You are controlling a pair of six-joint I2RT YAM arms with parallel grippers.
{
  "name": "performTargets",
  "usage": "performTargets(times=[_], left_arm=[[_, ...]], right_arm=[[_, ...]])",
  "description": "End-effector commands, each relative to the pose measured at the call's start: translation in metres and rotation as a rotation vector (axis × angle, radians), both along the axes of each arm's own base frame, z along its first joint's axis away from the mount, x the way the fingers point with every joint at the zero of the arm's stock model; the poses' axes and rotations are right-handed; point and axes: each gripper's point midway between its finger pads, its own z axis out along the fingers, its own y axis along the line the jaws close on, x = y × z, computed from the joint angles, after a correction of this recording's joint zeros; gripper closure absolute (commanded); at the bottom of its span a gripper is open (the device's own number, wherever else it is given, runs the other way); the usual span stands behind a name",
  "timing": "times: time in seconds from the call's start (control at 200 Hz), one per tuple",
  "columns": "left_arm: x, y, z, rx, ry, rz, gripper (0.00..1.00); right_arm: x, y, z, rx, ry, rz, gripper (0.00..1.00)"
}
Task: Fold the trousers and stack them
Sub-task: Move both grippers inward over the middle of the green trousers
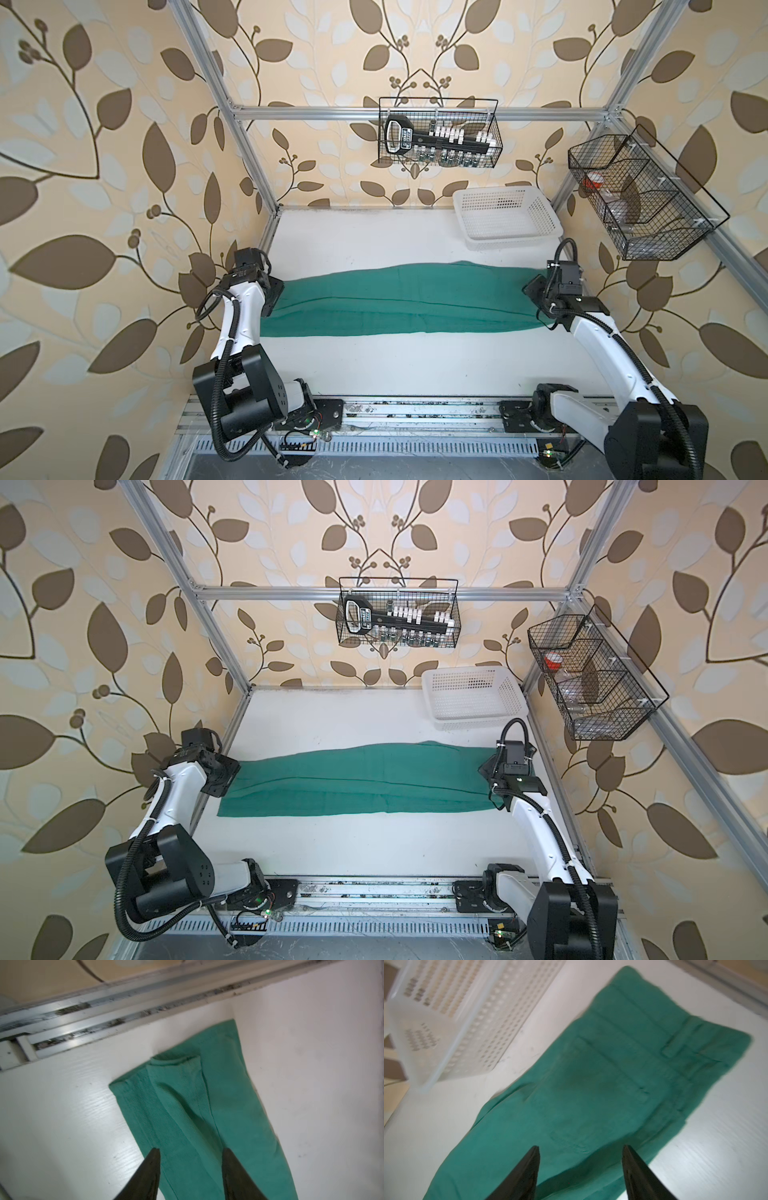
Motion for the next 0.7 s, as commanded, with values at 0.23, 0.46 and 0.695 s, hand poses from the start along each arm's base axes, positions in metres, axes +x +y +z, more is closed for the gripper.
performTargets(times=[0.23,0.46,0.695], left_arm=[[0.059,-0.12,-0.006,-0.093,-0.033,-0.382,0.47],[0.072,-0.149,-0.043,-0.138,0.048,-0.508,0.48],[0.065,-0.157,-0.064,-0.162,0.114,-0.562,0.49]], right_arm=[[0.025,0.175,-0.021,0.094,-0.078,0.672,0.37],[0.024,0.244,-0.053,0.11,0.0,0.918,0.4],[0.03,0.282,-0.076,0.132,0.064,1.063,0.43]])
